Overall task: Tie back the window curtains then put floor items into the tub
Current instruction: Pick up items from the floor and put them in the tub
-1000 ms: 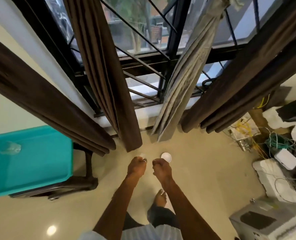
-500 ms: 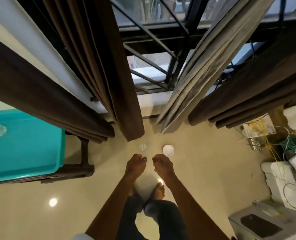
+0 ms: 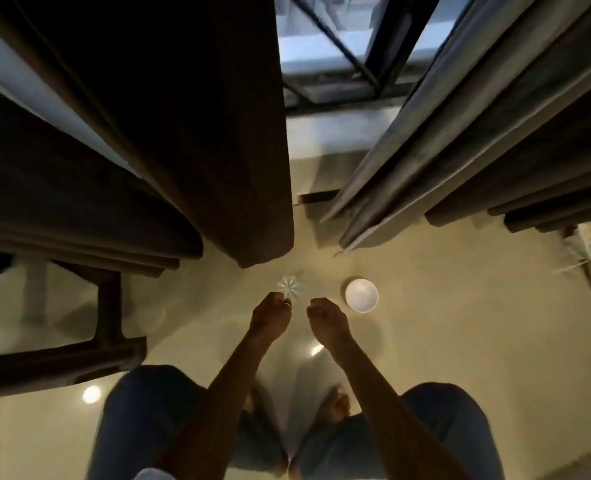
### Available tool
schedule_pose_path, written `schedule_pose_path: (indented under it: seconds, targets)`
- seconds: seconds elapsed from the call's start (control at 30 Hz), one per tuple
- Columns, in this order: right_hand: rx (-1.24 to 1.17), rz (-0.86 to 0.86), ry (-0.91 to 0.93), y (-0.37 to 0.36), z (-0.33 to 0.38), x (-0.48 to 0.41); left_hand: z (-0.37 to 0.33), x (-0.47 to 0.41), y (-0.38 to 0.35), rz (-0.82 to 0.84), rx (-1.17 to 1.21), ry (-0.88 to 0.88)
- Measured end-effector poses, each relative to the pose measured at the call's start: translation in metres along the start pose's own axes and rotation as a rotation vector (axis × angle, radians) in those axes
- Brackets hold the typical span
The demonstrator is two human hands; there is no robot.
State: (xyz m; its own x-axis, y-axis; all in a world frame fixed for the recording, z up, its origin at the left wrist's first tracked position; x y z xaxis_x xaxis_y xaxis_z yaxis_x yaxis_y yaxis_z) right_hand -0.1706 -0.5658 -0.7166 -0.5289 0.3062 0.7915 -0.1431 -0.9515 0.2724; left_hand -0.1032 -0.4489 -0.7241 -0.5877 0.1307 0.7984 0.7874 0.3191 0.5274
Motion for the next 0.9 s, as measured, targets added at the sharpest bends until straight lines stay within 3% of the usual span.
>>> schedule_pose_path:
  seconds: [0.37, 0.57, 0.9]
  targets:
    - [-0.034, 0.021, -0.011, -0.058, -0.089, -0.188, 0.052, -0.185, -0.095, 0.025, 0.134, 0.125]
    - [-0.094, 0.015, 0.031, -0.077, -0.105, -0.211, 0.067, -0.21, -0.116, 0.035, 0.165, 0.082]
    - [-0.07, -0.052, 0.086, -0.083, -0.103, -0.201, 0.062, -0.199, -0.121, -0.163, 0.173, 0.045]
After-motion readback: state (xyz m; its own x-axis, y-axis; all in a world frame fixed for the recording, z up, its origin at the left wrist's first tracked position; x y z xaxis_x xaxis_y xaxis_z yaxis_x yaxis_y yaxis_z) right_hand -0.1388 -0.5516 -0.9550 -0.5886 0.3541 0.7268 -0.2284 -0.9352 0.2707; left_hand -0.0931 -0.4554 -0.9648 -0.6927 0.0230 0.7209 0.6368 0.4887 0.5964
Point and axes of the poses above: each hand's wrist, its own x-axis away from the middle knuckle, its own y-axis out of the back of the hand, z = x × y, the point moved 1 cm from there along -x, towards the middle knuckle, and after that the axes turned 14 degrees about -x, right-handed, at the moved point
